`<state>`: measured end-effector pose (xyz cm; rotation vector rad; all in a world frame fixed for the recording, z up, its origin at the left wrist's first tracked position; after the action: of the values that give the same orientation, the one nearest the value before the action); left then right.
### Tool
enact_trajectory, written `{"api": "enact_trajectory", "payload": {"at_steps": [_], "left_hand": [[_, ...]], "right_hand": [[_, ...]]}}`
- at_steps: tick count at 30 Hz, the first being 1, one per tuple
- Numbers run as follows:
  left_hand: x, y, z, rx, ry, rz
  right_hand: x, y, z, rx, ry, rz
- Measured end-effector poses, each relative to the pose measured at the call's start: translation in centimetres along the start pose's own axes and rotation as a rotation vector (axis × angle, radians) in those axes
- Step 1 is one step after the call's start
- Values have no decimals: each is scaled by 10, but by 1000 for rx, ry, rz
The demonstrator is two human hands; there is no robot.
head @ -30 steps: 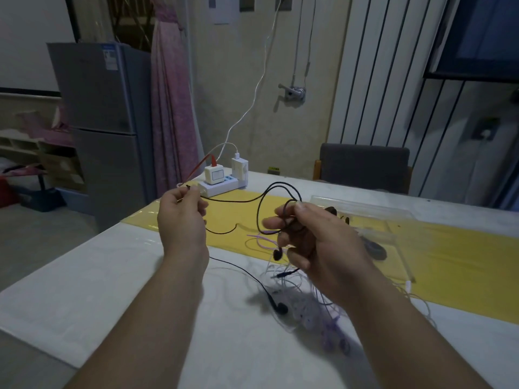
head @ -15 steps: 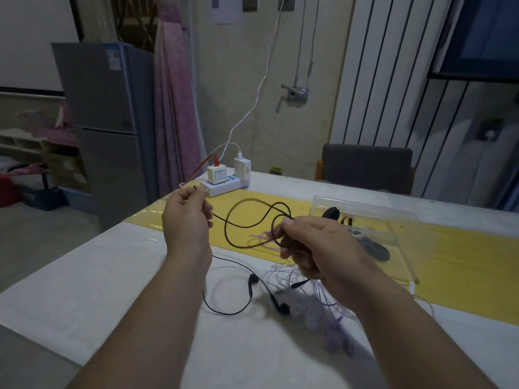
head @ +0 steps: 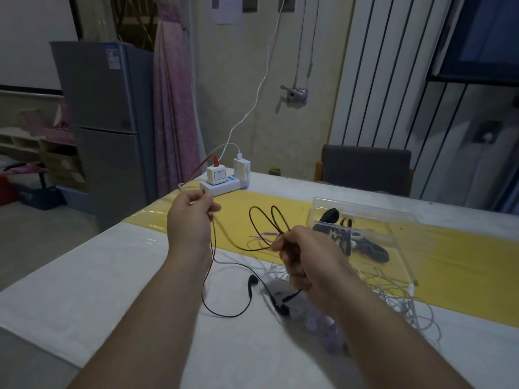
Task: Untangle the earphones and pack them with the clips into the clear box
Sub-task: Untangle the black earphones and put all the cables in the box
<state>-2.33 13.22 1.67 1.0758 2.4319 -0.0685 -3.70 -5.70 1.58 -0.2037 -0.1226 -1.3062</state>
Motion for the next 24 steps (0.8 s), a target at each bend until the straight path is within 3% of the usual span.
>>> {"api": "enact_trajectory", "payload": {"at_steps": [3,5,7,10,12,14,15,17,20,24], "left_hand": [[13,12,7,18,147,-229],[22,18,11,56,200,-308],[26,21,13,73,267,-318],[27,16,5,62,551,-325],[21,8,-4,-114,685,-282],[10,-1,-10,-313,638,-99],[5,-4,-9,-316,553,46],[-9,-15,-5,-196,453,389],[-21,-26,3,-69,597,769],[-17,-22,18,-22,810,845]], "right_hand": [[12,3,10,158,-257,-130],[19,3,9,191,-170,-206],[23,2,8,204,-31,-248],[21,2,8,219,39,-222],[20,2,8,214,47,-216],[20,2,8,205,57,-222],[20,1,8,204,63,-228],[22,2,8,196,63,-245],[23,2,8,187,102,-252],[24,0,11,184,181,-236]]}}
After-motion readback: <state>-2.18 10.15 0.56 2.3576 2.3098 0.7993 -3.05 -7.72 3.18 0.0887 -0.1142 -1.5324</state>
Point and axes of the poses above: each hand's wrist, its own y-axis towards the middle knuckle, its own x-axis out of the back of the hand, z = x × y, the point moved 3 cm from there along y, towards the middle knuckle, and after that the axes turned 10 degrees about -y, right-handed, at the moved point
